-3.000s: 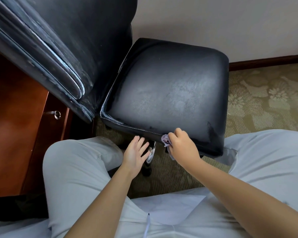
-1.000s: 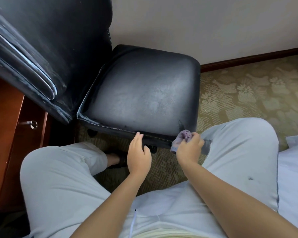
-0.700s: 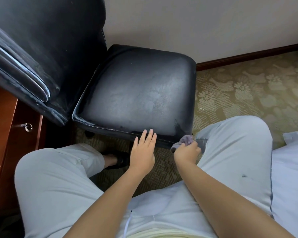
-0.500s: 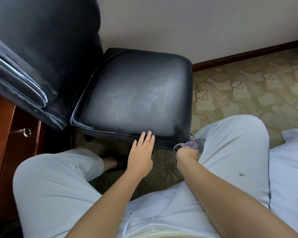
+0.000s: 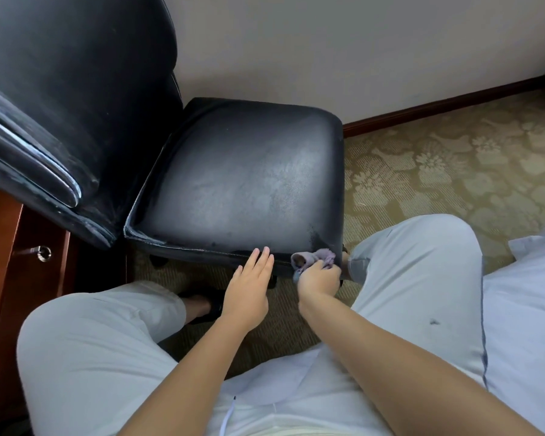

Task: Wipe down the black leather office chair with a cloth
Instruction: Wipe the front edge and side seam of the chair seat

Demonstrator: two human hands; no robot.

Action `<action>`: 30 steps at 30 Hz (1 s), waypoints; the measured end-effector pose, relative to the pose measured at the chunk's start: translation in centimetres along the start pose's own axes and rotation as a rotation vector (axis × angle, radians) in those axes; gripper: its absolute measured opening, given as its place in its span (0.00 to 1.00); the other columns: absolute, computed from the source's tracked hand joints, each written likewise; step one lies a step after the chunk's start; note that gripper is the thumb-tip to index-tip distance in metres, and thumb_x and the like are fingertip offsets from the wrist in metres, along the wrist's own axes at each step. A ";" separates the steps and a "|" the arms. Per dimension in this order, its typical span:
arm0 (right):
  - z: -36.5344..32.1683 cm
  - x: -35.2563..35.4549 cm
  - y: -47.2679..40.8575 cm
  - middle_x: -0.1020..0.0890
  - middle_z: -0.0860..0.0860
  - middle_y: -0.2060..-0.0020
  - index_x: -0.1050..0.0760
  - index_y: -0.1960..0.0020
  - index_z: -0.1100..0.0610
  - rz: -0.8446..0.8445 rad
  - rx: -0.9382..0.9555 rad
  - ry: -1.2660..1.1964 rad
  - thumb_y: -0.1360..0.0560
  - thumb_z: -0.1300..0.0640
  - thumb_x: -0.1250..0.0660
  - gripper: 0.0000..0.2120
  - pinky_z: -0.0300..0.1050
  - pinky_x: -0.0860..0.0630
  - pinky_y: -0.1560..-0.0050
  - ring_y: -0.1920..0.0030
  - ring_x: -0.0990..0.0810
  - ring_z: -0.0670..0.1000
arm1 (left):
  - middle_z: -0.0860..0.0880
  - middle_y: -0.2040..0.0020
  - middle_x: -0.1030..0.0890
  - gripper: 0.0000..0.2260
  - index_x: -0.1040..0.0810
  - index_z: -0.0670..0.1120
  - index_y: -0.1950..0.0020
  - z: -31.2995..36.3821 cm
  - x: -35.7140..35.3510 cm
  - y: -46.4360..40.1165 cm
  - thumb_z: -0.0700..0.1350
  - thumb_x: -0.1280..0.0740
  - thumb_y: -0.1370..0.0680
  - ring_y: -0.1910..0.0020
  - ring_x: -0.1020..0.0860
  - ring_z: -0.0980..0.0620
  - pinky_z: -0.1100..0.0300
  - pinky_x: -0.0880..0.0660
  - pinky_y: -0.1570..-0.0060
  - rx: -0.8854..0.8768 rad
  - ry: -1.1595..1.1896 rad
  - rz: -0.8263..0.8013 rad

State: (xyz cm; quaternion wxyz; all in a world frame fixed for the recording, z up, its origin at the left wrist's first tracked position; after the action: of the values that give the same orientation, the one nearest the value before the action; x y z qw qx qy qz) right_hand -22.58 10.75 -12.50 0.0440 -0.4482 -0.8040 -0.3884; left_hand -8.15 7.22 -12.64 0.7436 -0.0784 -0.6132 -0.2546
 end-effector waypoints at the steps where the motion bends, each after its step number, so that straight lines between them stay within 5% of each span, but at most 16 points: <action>1: -0.7 0.8 -1.3 0.27 0.62 0.38 0.31 0.36 0.64 0.029 0.037 0.050 0.19 0.55 0.45 0.17 0.51 0.31 0.43 0.40 0.27 0.62 | 0.50 0.22 0.60 0.33 0.57 0.46 0.22 0.0 0.0 0.0 0.38 0.42 0.21 0.23 0.60 0.51 0.53 0.50 0.26 -0.001 -0.014 0.008; 4: -2.7 2.2 -3.8 0.29 0.59 0.39 0.29 0.36 0.60 0.031 0.175 0.263 0.19 0.54 0.44 0.16 0.49 0.32 0.44 0.43 0.27 0.59 | 0.48 0.22 0.57 0.35 0.52 0.45 0.22 -0.2 -0.3 0.3 0.38 0.37 0.23 0.22 0.54 0.49 0.52 0.46 0.27 0.003 -0.031 0.039; 8: -4.4 1.5 -5.0 0.31 0.57 0.39 0.29 0.35 0.56 -0.006 0.309 0.437 0.18 0.53 0.47 0.15 0.47 0.35 0.46 0.50 0.31 0.54 | 0.42 0.26 0.36 0.43 0.34 0.44 0.27 -1.6 -1.3 1.1 0.40 0.21 0.40 0.28 0.35 0.44 0.46 0.30 0.38 0.056 -0.088 0.059; 11: -3.6 1.5 -5.4 0.31 0.59 0.39 0.30 0.34 0.59 0.010 0.244 0.491 0.18 0.55 0.50 0.17 0.50 0.33 0.44 0.42 0.29 0.60 | 0.45 0.23 0.53 0.44 0.53 0.48 0.24 -2.1 -1.1 1.6 0.43 0.26 0.30 0.23 0.47 0.45 0.45 0.42 0.29 0.073 -0.123 0.052; 13: -4.2 0.6 -3.9 0.30 0.59 0.42 0.30 0.36 0.60 -0.048 0.469 0.621 0.20 0.56 0.48 0.16 0.48 0.33 0.50 0.44 0.28 0.60 | 0.49 0.25 0.63 0.42 0.63 0.48 0.26 -2.5 -0.9 1.8 0.42 0.32 0.25 0.23 0.55 0.47 0.47 0.50 0.27 0.103 -0.132 0.033; 16: -5.0 -1.7 0.2 0.30 0.56 0.48 0.26 0.42 0.59 -0.159 0.911 0.724 0.22 0.57 0.43 0.12 0.47 0.28 0.55 0.50 0.27 0.55 | 0.47 0.23 0.47 0.42 0.47 0.45 0.24 -3.0 -1.0 2.0 0.40 0.26 0.32 0.24 0.44 0.46 0.45 0.40 0.30 0.137 -0.028 0.014; 18: -4.5 -2.9 2.0 0.29 0.54 0.50 0.26 0.45 0.57 -0.205 1.087 0.803 0.23 0.55 0.39 0.10 0.47 0.25 0.58 0.53 0.26 0.53 | 0.50 0.24 0.50 0.37 0.44 0.45 0.23 -3.2 -0.9 2.0 0.37 0.30 0.29 0.24 0.46 0.48 0.47 0.44 0.28 0.109 0.058 0.057; 22: -3.7 -3.8 3.1 0.27 0.55 0.55 0.26 0.49 0.58 -0.190 1.274 0.901 0.28 0.51 0.31 0.13 0.43 0.33 0.70 0.57 0.26 0.53 | 0.58 0.27 0.58 0.31 0.47 0.47 0.23 -3.9 -0.8 2.7 0.36 0.39 0.23 0.27 0.59 0.60 0.58 0.55 0.27 0.118 0.286 0.063; 30: -2.3 -5.9 5.4 0.27 0.51 0.65 0.25 0.61 0.57 -0.292 1.618 1.102 0.43 0.61 0.22 0.14 0.41 0.37 0.78 0.69 0.29 0.50 | 0.58 0.24 0.47 0.30 0.43 0.47 0.23 -4.4 -0.4 3.3 0.31 0.41 0.23 0.26 0.52 0.62 0.69 0.51 0.31 0.181 0.496 0.114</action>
State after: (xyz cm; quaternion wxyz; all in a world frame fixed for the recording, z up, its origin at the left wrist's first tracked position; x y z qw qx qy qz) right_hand -15.59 6.75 -10.21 0.6568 0.0638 -0.7414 0.1219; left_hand -2.84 8.25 -13.42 0.8882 0.0186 -0.4273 -0.1678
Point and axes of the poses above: each hand's wrist, its own y-axis away from the middle knuckle, its own x-axis out of the back of the hand, z = x × y, the point moved 7 cm from there along -y, towards the middle knuckle
